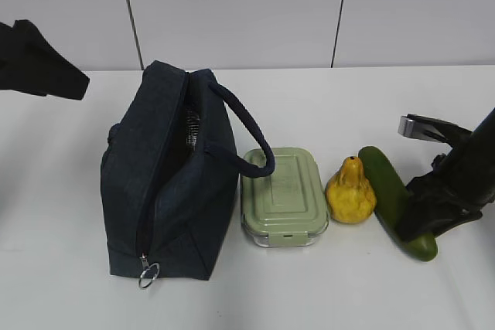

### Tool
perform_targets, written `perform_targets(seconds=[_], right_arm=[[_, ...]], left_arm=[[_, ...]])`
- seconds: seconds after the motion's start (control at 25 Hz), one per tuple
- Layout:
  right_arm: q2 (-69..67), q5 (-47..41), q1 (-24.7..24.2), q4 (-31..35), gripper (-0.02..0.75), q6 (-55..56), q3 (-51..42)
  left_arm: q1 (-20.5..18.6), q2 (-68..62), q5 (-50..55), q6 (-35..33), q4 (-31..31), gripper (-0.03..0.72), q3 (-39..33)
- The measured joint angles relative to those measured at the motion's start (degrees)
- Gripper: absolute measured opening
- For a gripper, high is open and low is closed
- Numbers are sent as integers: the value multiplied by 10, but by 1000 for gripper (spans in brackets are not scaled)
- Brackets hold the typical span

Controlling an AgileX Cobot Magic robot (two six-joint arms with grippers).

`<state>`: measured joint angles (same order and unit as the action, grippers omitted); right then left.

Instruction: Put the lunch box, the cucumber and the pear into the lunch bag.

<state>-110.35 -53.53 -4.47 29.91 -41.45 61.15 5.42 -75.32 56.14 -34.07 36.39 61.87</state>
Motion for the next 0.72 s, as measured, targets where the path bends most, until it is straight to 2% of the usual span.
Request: perform_targets(seconds=[0.4, 0.56, 0.72], right_arm=[[7, 14, 1, -16, 296, 64, 0], [33, 49, 1, -25, 296, 74, 0], [56, 61, 1, -28, 296, 78, 0]], left_arm=[[11, 0, 59, 18, 15, 445, -9], [55, 0, 14, 46, -4, 445, -37], [100, -27, -25, 90, -54, 442, -46]])
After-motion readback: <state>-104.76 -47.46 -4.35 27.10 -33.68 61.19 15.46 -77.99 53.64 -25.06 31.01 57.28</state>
